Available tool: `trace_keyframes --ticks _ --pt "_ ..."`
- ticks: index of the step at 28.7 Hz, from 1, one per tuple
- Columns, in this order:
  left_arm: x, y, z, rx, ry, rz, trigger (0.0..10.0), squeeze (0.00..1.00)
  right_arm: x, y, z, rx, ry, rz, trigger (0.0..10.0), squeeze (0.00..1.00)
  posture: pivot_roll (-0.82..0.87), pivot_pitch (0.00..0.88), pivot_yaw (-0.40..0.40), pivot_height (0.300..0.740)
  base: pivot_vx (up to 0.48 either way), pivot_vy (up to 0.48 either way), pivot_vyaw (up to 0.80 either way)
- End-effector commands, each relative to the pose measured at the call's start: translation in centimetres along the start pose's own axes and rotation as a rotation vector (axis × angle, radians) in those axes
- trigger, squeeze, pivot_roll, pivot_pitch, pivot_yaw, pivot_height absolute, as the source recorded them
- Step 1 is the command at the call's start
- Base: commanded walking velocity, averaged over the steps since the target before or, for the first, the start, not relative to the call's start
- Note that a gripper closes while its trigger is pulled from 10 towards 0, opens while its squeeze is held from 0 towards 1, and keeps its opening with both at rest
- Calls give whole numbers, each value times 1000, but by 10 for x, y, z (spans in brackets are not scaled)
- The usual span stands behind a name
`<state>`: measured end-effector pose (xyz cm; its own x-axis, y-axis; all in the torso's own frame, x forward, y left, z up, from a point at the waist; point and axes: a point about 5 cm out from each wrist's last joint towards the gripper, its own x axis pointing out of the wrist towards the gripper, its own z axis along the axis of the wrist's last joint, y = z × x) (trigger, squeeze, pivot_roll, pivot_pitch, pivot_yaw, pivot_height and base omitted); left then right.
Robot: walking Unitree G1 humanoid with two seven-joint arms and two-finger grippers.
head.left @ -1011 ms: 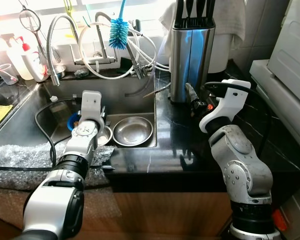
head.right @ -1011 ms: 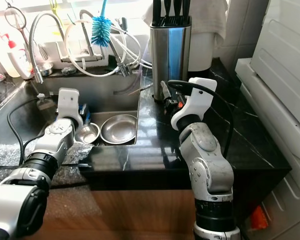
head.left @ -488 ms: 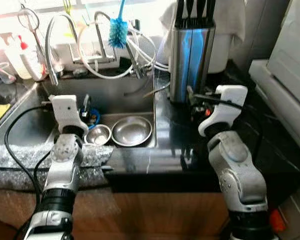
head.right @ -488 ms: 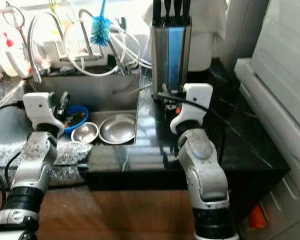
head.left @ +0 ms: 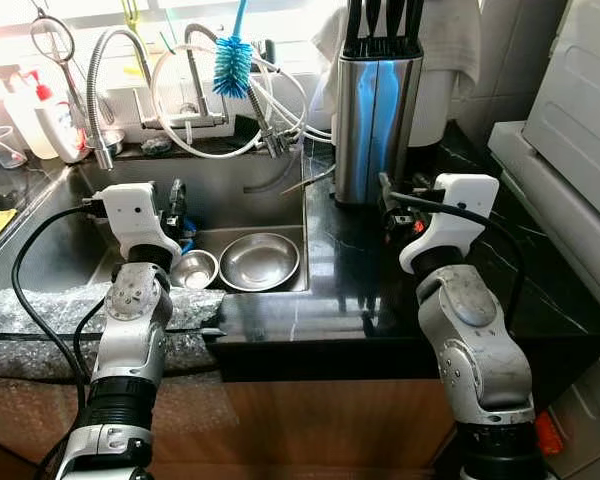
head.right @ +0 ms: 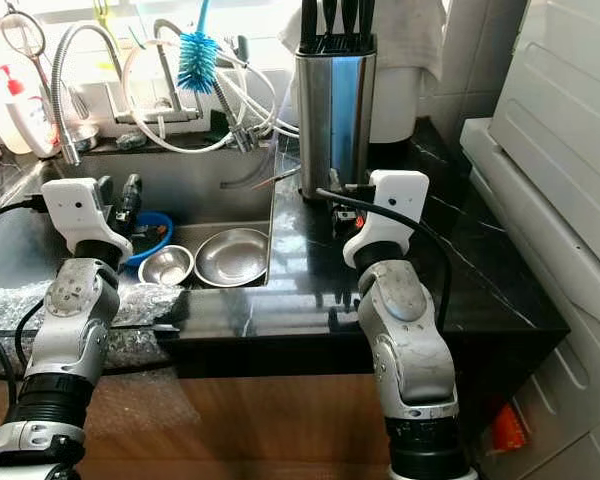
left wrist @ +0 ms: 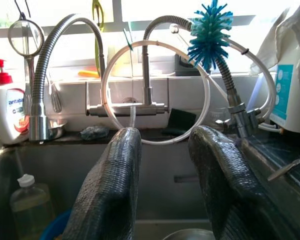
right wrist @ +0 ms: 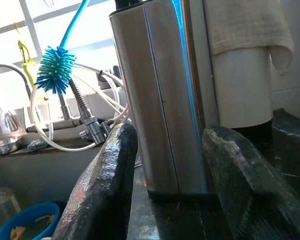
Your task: Kitchen organization
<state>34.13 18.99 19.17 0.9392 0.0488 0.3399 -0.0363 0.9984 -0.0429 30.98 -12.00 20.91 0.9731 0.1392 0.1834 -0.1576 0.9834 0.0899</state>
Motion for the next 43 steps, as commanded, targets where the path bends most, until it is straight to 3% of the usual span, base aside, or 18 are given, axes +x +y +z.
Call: trace_keyframes --ticks 1,11,34,43 --pt "4 0 7 -3 -13 3 10000 0 2 2 1 1 -6 3 10000 0 -66 0 89 740 0 0 0" --pt "1 -4 6 -12 -10 -18 10000 0 4 3 1 1 -9 4 10000 0 -64 0 89 740 0 0 0" --pt "3 -5 8 -15 -11 -21 10000 0 7 3 1 -1 -16 4 10000 0 -60 0 93 740 -249 0 0" --pt "2 -7 7 -15 -3 -37 10000 0 9 5 0 -1 -11 9 10000 0 -57 0 95 740 0 0 0"
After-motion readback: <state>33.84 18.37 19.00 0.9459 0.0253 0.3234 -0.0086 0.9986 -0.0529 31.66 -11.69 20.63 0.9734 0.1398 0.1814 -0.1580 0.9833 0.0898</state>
